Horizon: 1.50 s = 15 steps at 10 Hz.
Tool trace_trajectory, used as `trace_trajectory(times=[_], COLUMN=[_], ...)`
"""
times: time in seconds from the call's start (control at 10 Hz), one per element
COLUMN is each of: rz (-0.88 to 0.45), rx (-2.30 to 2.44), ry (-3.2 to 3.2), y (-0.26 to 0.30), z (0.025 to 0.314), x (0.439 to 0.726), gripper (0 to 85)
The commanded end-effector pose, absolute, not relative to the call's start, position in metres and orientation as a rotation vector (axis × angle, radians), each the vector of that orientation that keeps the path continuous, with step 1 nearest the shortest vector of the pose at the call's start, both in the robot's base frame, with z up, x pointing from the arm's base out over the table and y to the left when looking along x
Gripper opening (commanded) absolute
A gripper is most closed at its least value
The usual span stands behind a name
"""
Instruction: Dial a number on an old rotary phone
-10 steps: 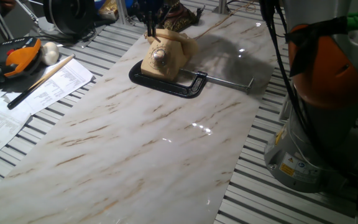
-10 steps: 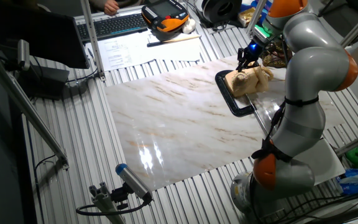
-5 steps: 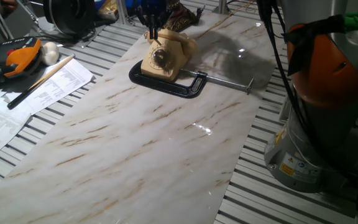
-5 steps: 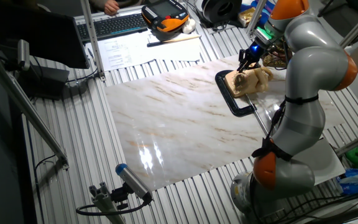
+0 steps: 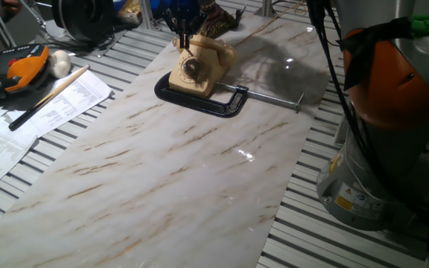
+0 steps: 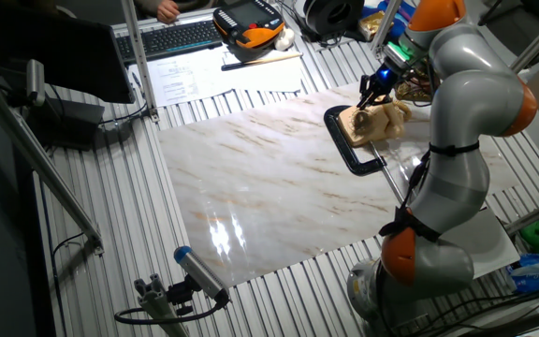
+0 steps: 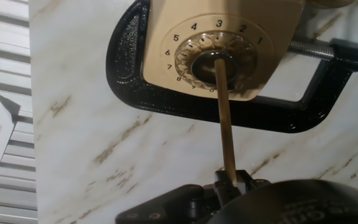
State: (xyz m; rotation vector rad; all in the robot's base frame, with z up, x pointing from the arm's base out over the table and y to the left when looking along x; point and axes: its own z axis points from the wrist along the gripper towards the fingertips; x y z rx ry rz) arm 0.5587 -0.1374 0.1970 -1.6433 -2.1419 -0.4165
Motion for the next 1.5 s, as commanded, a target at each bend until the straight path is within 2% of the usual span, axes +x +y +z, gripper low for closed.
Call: trace_trajectory(times=[0.0,0.4,1.4], rz=[-0.420,-0.443,-0.467], rx=[-1.644,-1.632,-1.639], ry=[-2.143,-2.143,-2.067], y=[-0.138,-0.148,-0.156], z=[0.196,0.186,0.185], x=[0.559,0.560,0.556], gripper=[0.0,0.0,0.0])
